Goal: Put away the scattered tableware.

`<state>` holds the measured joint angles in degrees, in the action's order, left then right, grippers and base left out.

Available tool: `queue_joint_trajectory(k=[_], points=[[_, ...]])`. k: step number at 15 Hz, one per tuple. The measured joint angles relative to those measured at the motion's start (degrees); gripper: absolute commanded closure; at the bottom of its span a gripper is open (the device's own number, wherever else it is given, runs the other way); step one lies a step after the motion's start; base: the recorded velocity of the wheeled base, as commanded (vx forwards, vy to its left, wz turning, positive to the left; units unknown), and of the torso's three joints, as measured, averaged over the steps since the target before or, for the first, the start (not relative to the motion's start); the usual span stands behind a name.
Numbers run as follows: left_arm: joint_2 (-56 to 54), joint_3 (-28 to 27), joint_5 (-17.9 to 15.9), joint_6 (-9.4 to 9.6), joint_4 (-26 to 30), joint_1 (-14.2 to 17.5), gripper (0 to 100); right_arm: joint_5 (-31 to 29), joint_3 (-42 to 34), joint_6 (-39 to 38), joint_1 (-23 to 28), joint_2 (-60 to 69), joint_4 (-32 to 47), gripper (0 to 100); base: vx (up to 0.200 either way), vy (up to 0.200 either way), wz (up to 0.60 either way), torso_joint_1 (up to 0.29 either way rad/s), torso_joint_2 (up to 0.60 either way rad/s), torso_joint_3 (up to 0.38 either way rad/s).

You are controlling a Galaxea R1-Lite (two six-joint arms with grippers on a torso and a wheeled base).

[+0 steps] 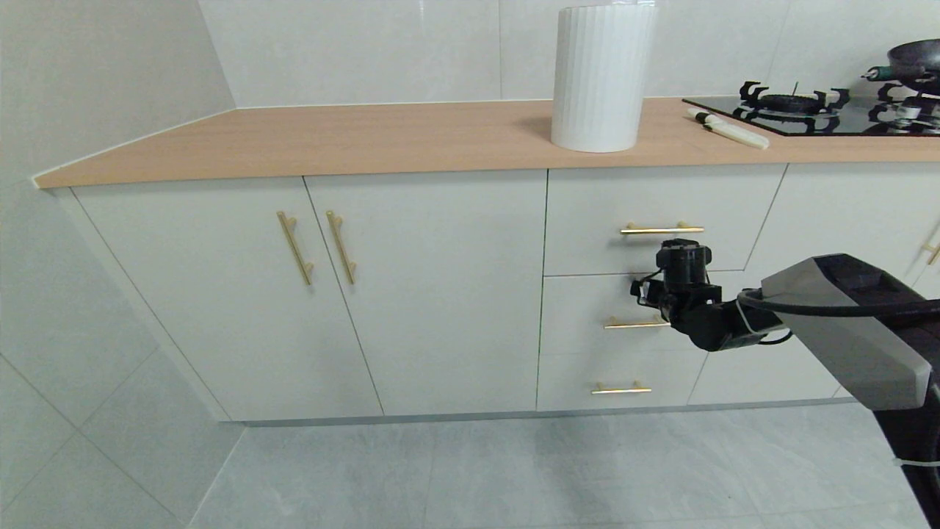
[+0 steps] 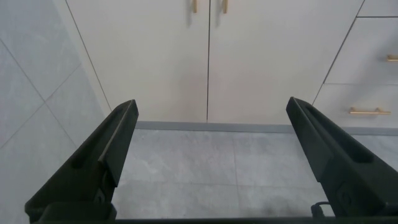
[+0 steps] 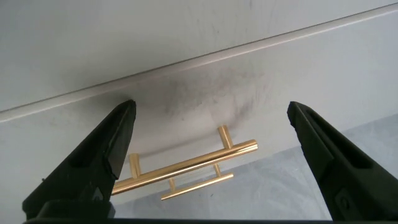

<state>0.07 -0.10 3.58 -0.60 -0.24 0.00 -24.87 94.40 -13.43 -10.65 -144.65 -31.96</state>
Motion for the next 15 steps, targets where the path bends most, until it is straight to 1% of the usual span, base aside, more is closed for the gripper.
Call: queue_joint_trajectory(k=[4, 5, 7, 9, 11, 13, 15], points=[[0.00, 0.00, 0.00, 0.00, 0.00, 0.00, 0, -0.23, -0.78, -0.17, 0.49, 0.35, -0.77, 0, 0.000, 0.000, 0.00, 0.000, 0.00, 0.000], [0.00, 0.00, 0.00, 0.00, 0.02, 0.00, 0, -0.06, -2.36, -0.24, 0.52, 1.38, -0.94, 0, 0.000, 0.000, 0.00, 0.000, 0.00, 0.000], [0.00, 0.00, 0.00, 0.02, 0.02, 0.00, 0, 0.24, -7.91, -0.33, 0.46, 5.46, -0.88, 0, 0.000, 0.000, 0.00, 0.000, 0.00, 0.000], [0.00, 0.00, -0.02, 0.02, 0.00, 0.00, 0, 0.43, -16.29, -0.55, 0.35, 12.35, -2.49, 0, 0.000, 0.000, 0.00, 0.000, 0.00, 0.000], [0.00, 0.00, 0.00, 0.02, 0.00, 0.00, 0, 0.43, -26.69, -0.50, 0.32, 20.96, -5.53, 0, 0.000, 0.000, 0.00, 0.000, 0.00, 0.000], [0.00, 0.00, 0.00, 0.02, 0.00, 0.00, 0, 0.29, -37.90, 0.88, 0.07, 32.20, -9.12, 0, 0.000, 0.000, 0.00, 0.000, 0.00, 0.000], [0.00, 0.00, 0.00, 0.00, 0.00, 0.00, 0, 0.11, -47.25, 2.93, -0.12, 43.89, -11.19, 0, 0.000, 0.000, 0.00, 0.000, 0.00, 0.000]])
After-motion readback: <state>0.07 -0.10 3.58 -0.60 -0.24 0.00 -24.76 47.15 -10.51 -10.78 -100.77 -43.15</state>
